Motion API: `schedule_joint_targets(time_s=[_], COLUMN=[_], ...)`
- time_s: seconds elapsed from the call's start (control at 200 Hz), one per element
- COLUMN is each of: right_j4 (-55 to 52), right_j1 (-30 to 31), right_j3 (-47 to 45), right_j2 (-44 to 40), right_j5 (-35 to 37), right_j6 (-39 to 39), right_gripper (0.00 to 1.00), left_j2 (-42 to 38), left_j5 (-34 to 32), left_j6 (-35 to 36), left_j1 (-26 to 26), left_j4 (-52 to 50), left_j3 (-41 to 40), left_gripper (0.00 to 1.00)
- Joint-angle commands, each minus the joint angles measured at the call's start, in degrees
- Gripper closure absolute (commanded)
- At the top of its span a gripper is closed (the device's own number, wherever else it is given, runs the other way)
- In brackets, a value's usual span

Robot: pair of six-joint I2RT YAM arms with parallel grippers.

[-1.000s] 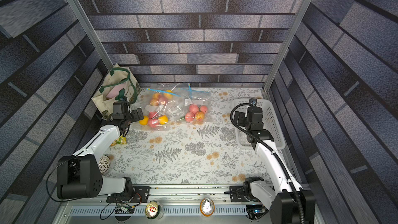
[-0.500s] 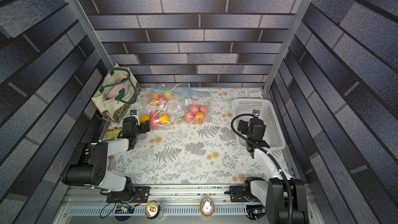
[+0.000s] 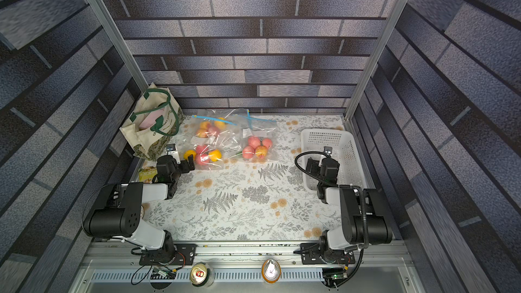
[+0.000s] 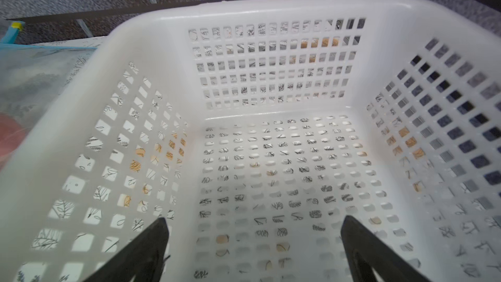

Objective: Place the peach in a zip-top bag and seal the zipper
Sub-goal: Reset both arms

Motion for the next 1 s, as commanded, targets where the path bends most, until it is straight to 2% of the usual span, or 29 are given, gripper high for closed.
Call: schedule_joint_targets(time_s=[0.0,0.23,0.401,0.992], right_j4=[6.1,4.7,3.2,4.0], right_j1=[1.1,1.9,1.8,1.9], right_j3=[-0.9,-0.3,0.5,0.3], right_j2=[0.7,0.7,0.7,0.9], right_j5=[-1.9,0.6,-2.0,-2.4], right_j6=[-1.8,-1.7,-2.7,-2.9], right_gripper=[0.0,0.0,0.0,0.0], left_j2=[0.1,0.1,0.1,0.0], left_j5=[-0.6,-3.4,-3.3,-1.8], left_j6=[-0.1,-0.2,-0.1,-0.7], left_j1=[-0.2,-1.1,-1.0,-0.2], left_j4=[1.1,1.3,1.3,0.7], left_j3=[0.0,-0.2,-0.2,0.1], left_gripper=[0.0,0.0,0.0,0.0])
